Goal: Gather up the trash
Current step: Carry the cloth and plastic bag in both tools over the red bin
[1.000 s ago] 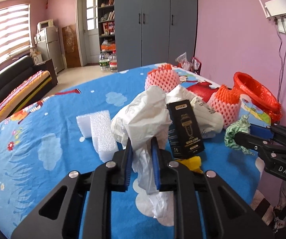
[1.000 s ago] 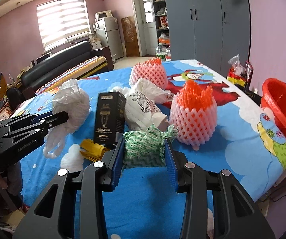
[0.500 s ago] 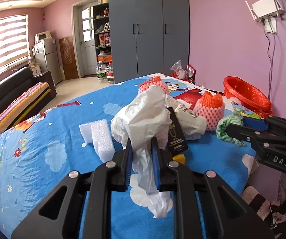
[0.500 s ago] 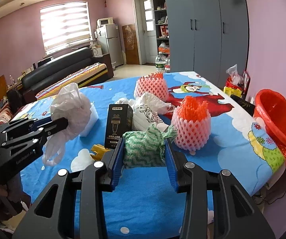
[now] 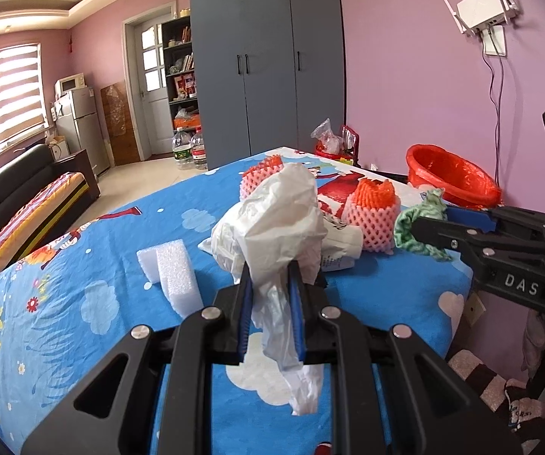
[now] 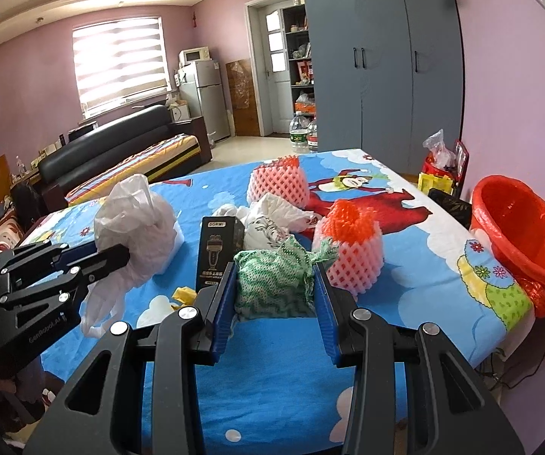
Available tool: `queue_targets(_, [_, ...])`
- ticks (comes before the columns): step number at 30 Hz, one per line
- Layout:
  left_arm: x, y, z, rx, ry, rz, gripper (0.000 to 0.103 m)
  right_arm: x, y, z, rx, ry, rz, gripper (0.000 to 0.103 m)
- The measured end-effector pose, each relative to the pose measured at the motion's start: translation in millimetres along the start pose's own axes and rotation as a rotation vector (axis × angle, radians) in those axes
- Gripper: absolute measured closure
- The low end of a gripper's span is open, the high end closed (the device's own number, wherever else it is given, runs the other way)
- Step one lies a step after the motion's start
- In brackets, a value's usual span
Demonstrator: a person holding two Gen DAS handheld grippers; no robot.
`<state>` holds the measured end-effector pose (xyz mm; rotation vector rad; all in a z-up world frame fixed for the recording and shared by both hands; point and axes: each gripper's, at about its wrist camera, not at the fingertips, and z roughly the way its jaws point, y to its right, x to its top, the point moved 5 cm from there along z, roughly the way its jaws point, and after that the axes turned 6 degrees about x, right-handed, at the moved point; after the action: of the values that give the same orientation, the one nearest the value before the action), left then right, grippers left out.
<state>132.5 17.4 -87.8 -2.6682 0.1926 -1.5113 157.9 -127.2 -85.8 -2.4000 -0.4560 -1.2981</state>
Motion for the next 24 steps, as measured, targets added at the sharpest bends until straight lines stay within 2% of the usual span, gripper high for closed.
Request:
queue_targets(10, [8,15,5,-0.019,0.001,0.037,0.085,5,23,-10,-0.036,0.029,0.027,0.065])
queue_targets(24, [26,55,23,-0.101,-0.001,0.094,0.085,9,66,-27,-0.118,0.068,0.077,0.065])
